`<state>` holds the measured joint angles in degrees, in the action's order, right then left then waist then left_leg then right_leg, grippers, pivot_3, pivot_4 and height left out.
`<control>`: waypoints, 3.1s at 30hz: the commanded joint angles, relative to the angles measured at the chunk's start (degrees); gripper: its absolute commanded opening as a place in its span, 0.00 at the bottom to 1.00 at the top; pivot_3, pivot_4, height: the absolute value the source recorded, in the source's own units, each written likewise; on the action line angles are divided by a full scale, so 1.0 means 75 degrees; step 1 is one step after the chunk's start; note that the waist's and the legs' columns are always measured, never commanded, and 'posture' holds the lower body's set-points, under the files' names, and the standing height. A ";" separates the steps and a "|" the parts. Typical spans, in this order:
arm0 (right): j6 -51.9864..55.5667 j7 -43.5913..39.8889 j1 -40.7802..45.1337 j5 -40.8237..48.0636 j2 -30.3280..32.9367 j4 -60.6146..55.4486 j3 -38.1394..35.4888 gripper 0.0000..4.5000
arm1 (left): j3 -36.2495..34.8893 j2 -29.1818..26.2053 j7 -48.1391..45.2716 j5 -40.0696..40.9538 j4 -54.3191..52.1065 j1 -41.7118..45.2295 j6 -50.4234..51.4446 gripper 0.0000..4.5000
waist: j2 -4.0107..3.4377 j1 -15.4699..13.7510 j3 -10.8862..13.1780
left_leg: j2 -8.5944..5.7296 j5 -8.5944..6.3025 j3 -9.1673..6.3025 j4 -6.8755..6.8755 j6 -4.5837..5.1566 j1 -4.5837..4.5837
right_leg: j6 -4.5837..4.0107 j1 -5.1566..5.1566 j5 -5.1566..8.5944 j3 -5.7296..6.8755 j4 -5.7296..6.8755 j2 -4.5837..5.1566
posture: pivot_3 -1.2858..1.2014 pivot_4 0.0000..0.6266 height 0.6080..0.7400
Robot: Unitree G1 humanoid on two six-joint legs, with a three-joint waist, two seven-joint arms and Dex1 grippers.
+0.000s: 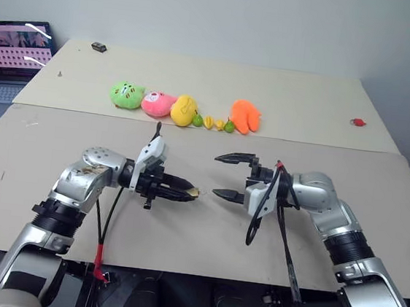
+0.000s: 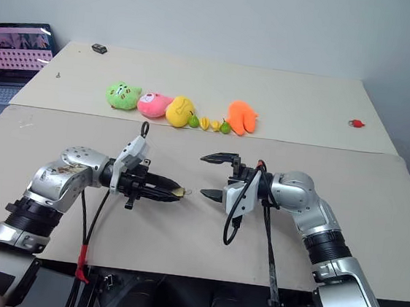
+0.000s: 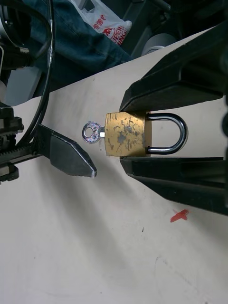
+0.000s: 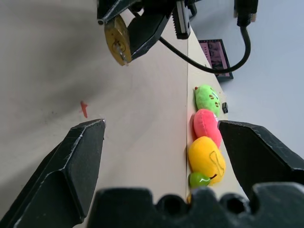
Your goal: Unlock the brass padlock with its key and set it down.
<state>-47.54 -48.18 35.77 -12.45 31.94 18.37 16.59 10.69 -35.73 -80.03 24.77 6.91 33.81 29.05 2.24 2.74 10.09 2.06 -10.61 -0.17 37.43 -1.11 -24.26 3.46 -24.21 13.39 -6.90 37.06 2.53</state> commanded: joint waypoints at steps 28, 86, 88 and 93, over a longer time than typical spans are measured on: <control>-0.0866 0.0096 0.0858 0.0036 -0.0087 0.0292 0.0685 0.37 | 0.0254 0.0063 -0.0354 -0.0113 0.0216 0.0682 0.0552 0.18 | 0.0001 0.0011 0.0001 | 0.0000 0.0000 -0.0002 0.0001 0.0000 0.0001 | -0.0007 0.0000 0.0000 0.0001 0.0006 0.0000 | 0.52 0.24 0.83; -0.0930 -0.0170 0.0615 0.0667 0.0168 -0.0212 0.0911 0.37 | 0.0089 0.0046 -0.0068 0.0126 -0.0028 0.0457 0.0904 0.18 | 0.0002 0.0016 0.0001 | -0.0002 0.0000 -0.0002 0.0009 0.0000 0.0000 | -0.0009 0.0000 -0.0001 0.0000 0.0012 0.0002 | 0.52 0.24 0.83; -0.0921 -0.0143 0.0656 0.0629 0.0126 -0.0138 0.0902 0.37 | 0.0107 0.0069 -0.0066 0.0126 -0.0032 0.0459 0.0906 0.18 | 0.0002 0.0014 0.0002 | -0.0002 0.0000 -0.0001 0.0010 0.0000 -0.0001 | -0.0009 0.0000 -0.0001 0.0000 0.0011 0.0003 | 0.52 0.24 0.83; -0.0963 -0.0070 0.0696 0.0481 0.0055 0.0001 0.0888 0.00 | 0.0112 0.0126 -0.0045 0.0154 -0.0085 0.0481 0.0973 0.18 | 0.0002 0.0009 0.0001 | -0.0002 0.0000 -0.0002 0.0010 0.0001 0.0001 | -0.0009 0.0000 -0.0001 0.0000 0.0013 0.0002 | 0.52 0.24 0.83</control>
<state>-54.72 -50.04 39.82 -9.94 32.76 19.05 24.51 11.46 -35.35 -79.97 24.84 8.25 36.45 35.70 2.25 2.81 10.10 2.05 -10.60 -0.19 37.51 -1.11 -24.25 3.40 -24.21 13.39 -6.89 37.16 2.54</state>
